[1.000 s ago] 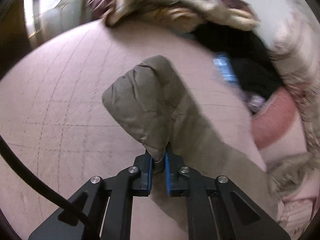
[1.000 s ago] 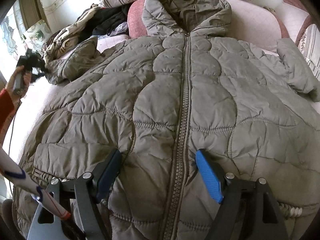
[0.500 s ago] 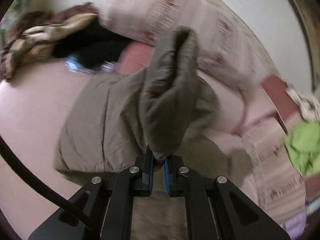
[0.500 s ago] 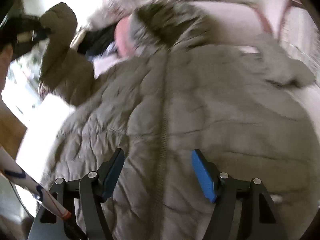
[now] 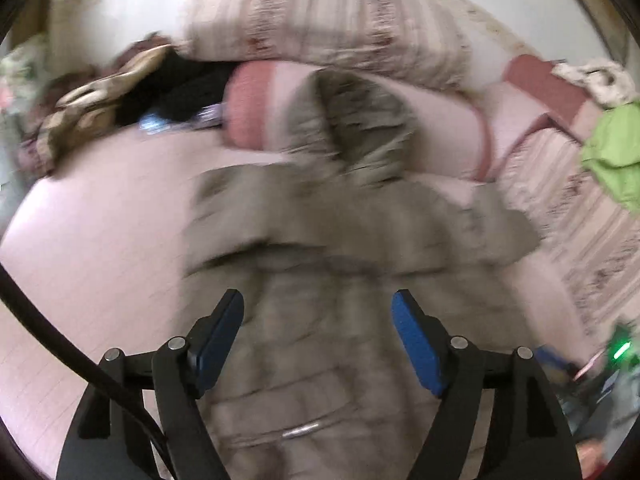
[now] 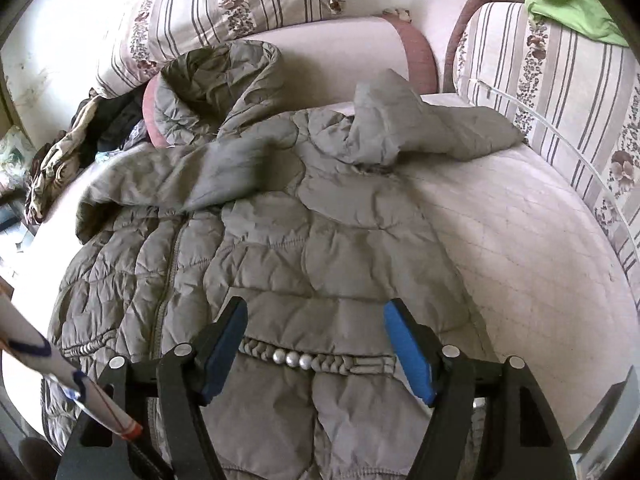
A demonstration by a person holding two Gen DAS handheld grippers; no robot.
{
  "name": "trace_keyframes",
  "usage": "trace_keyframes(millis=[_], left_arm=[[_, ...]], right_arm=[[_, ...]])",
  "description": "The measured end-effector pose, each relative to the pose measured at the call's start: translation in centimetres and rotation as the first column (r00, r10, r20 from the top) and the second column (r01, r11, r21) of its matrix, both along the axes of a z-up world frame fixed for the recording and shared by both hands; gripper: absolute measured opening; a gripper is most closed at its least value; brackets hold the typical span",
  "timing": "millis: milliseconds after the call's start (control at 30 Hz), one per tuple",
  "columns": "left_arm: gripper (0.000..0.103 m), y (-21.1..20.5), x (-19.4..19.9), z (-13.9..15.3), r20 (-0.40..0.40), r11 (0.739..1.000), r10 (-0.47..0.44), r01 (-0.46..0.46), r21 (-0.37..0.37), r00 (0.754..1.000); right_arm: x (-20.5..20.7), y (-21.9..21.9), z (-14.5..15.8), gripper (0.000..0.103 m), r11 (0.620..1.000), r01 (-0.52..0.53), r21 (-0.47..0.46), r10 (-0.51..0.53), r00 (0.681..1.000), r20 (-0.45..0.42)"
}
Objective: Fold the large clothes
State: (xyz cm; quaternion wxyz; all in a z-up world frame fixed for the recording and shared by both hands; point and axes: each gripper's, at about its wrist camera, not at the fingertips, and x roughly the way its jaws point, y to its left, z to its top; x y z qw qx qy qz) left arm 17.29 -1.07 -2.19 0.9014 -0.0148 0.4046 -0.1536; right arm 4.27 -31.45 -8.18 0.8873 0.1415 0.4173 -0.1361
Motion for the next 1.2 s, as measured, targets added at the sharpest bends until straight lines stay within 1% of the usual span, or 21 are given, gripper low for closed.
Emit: trace_keyframes(millis=[100, 167, 267, 300, 333, 367, 400, 433, 533, 567, 600, 633, 667, 700, 733, 800, 867, 933, 1033, 1100, 1200], left_arm=[[0.076, 3.2, 0.3, -3.2, -0.017, 0.994, 0.102, -0.101, 0.050, 0.995], [0.076, 5.2, 1.0, -5.2, -0.030, 0.984, 0.155, -0.152, 0.091, 0.987], [0.076, 7.8, 1.2, -7.1, -0.027, 0.977, 0.192, -0.189, 0.101, 0.981], [0.076, 8.5, 1.1, -7.6, -0.027, 0.974, 0.206, -0.202, 0.103, 0.978], [0.076, 9.0, 1.2, -8.1, -0.035, 0.970, 0.222, -0.217, 0.106, 0.974], [0.076, 9.5, 1.6, -8.7, -0.060, 0.966, 0.242, -0.235, 0.104, 0.968], [0.075, 9.3, 1.9, -8.8, -0.081, 0.965, 0.249, -0.240, 0.103, 0.965], [0.075, 9.1, 2.3, -8.9, -0.097, 0.966, 0.249, -0.240, 0.100, 0.964], [0.075, 8.3, 2.4, -9.0, -0.108, 0.973, 0.215, -0.203, 0.109, 0.971], [0.075, 8.1, 2.3, -8.8, -0.101, 0.973, 0.210, -0.198, 0.116, 0.972], [0.076, 7.9, 2.3, -8.7, -0.091, 0.973, 0.208, -0.196, 0.123, 0.974], [0.076, 7.7, 2.2, -8.7, -0.086, 0.973, 0.206, -0.194, 0.127, 0.975], [0.076, 7.5, 2.3, -8.8, -0.087, 0.973, 0.203, -0.191, 0.132, 0.975], [0.076, 7.3, 2.4, -9.0, -0.094, 0.973, 0.199, -0.185, 0.137, 0.975], [0.076, 7.2, 2.4, -9.2, -0.101, 0.973, 0.198, -0.183, 0.143, 0.975], [0.076, 6.9, 2.5, -9.6, -0.113, 0.970, 0.201, -0.182, 0.159, 0.973], [0.076, 6.8, 2.7, -9.8, -0.125, 0.969, 0.200, -0.178, 0.169, 0.972], [0.076, 6.9, 2.9, -10.0, -0.142, 0.971, 0.201, -0.178, 0.158, 0.969], [0.076, 7.0, 3.0, -9.7, -0.150, 0.973, 0.206, -0.186, 0.137, 0.967], [0.076, 7.1, 2.7, -9.3, -0.138, 0.973, 0.209, -0.191, 0.132, 0.968], [0.076, 7.0, 2.2, -8.8, -0.127, 0.975, 0.204, -0.190, 0.117, 0.971]], right_arm=[[2.0, 0.1, 0.0, 0.080, 1.000, 0.001, 0.017, -0.001, 1.000, -0.005], [4.6, 0.2, -0.1, 0.080, 0.999, 0.003, 0.039, -0.002, 1.000, -0.018], [8.6, 0.1, -0.8, 0.081, 0.993, 0.027, 0.115, -0.022, 0.999, -0.043], [10.4, -0.4, -1.2, 0.081, 0.985, 0.056, 0.161, -0.048, 0.997, -0.052], [11.9, -0.8, -1.7, 0.082, 0.976, 0.082, 0.202, -0.071, 0.996, -0.060], [12.8, -0.9, -2.2, 0.082, 0.969, 0.097, 0.228, -0.084, 0.994, -0.068], [14.5, -1.4, -3.1, 0.082, 0.955, 0.127, 0.266, -0.107, 0.990, -0.090], [15.6, -1.6, -3.8, 0.082, 0.948, 0.149, 0.282, -0.124, 0.987, -0.105], [19.1, -1.9, -5.7, 0.081, 0.935, 0.199, 0.294, -0.161, 0.976, -0.148], [20.3, -1.8, -6.0, 0.077, 0.936, 0.210, 0.281, -0.170, 0.972, -0.159], [20.9, -1.9, -6.1, 0.062, 0.936, 0.214, 0.278, -0.174, 0.971, -0.162], [22.0, -1.8, -6.1, 0.051, 0.932, 0.214, 0.292, -0.170, 0.971, -0.167], [22.8, -1.9, -6.0, 0.037, 0.928, 0.209, 0.307, -0.163, 0.972, -0.167], [23.4, -2.0, -5.7, 0.021, 0.928, 0.197, 0.317, -0.155, 0.976, -0.154], [24.0, -2.3, -5.2, 0.019, 0.934, 0.196, 0.299, -0.158, 0.976, -0.148], [24.9, -2.6, -4.4, 0.015, 0.950, 0.214, 0.228, -0.181, 0.971, -0.156], [25.2, -3.2, -4.3, 0.015, 0.958, 0.235, 0.167, -0.207, 0.963, -0.170], [25.6, -3.5, -4.9, 0.015, 0.963, 0.243, 0.115, -0.217, 0.955, -0.202], [25.3, -3.3, -4.9, 0.022, 0.974, 0.218, 0.066, -0.199, 0.956, -0.213], [24.3, -3.4, -4.1, 0.031, 0.973, 0.227, 0.050, -0.213, 0.956, -0.201], [22.0, -3.9, -1.8, 0.031, 0.973, 0.229, 0.034, -0.221, 0.961, -0.168]])
